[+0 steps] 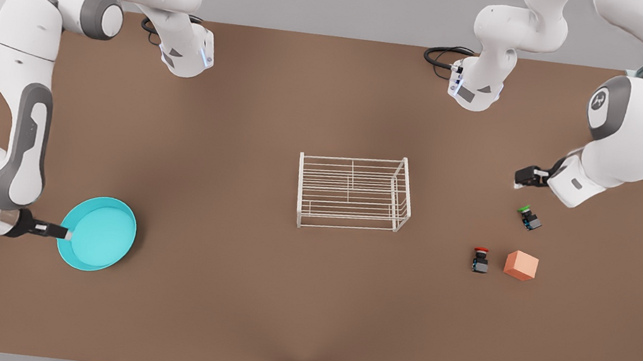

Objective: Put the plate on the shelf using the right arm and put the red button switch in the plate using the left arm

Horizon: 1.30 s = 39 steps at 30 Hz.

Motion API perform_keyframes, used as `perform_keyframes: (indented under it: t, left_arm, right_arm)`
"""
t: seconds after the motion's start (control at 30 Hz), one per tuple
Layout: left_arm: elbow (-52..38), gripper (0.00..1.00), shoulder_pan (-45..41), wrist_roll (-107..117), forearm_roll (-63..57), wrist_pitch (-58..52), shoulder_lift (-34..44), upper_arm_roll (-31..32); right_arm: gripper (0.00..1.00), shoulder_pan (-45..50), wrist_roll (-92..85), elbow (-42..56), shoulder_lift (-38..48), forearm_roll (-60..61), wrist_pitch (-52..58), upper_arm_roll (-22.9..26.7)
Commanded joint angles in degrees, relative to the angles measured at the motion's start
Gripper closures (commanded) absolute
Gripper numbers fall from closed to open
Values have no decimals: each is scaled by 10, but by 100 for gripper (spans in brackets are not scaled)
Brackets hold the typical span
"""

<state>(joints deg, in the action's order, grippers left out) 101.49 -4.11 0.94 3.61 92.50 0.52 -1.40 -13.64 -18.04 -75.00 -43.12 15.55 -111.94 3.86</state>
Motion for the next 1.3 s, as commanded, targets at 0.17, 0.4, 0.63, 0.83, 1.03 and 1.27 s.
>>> perform_keyframes:
  t: [0.17,0.4,0.63,0.83,1.03,1.27]
  left_arm:
    - [-1,0,28,6,1,-35,12,6]
    - [-1,0,20,20,-4,-6,5,19]
    - [-53,0,17,42,-30,28,-53,21]
    - [-52,0,16,56,-36,28,-52,24]
    - [-49,0,17,65,-35,26,-53,29]
    - [-52,0,15,97,-29,-2,-43,32]
  right_arm:
    - [0,-26,-207,10,-45,15,-28,-1]
    - [0,-39,-224,12,-79,29,-31,-3]
    - [16,-44,-233,23,-103,31,-31,-2]
    - [49,-43,-233,33,-105,32,-31,-2]
    - [70,-44,-242,33,-105,31,-30,-2]
    - [75,-41,-241,33,-94,38,-11,-8]
